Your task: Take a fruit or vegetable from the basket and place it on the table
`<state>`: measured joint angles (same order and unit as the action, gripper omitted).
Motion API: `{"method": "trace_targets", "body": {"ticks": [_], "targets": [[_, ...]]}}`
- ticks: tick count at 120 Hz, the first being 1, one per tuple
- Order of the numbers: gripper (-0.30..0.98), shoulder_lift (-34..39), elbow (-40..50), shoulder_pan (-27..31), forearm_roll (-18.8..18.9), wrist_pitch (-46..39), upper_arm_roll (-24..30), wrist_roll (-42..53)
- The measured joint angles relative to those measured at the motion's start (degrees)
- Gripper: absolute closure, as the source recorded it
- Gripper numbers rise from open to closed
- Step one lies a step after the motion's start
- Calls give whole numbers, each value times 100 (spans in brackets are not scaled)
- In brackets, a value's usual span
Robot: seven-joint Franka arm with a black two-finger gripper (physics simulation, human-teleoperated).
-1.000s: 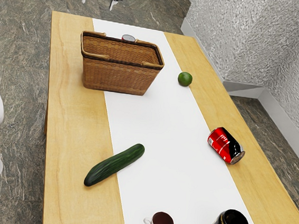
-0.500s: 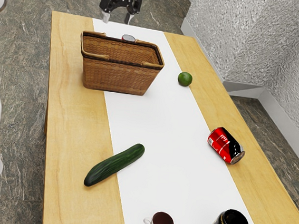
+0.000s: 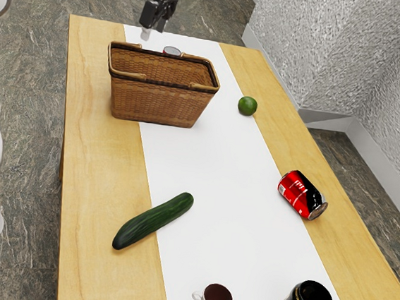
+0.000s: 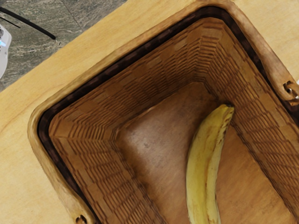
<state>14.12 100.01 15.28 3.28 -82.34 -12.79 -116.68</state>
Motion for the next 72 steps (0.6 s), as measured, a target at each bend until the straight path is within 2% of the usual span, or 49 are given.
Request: {"method": "trace_targets", "body": {"ticks": [30,72], "targets": [[0,-27,80,34,49,-100,9,-47],[0,-62,748,34,35,-693,13,288]]}}
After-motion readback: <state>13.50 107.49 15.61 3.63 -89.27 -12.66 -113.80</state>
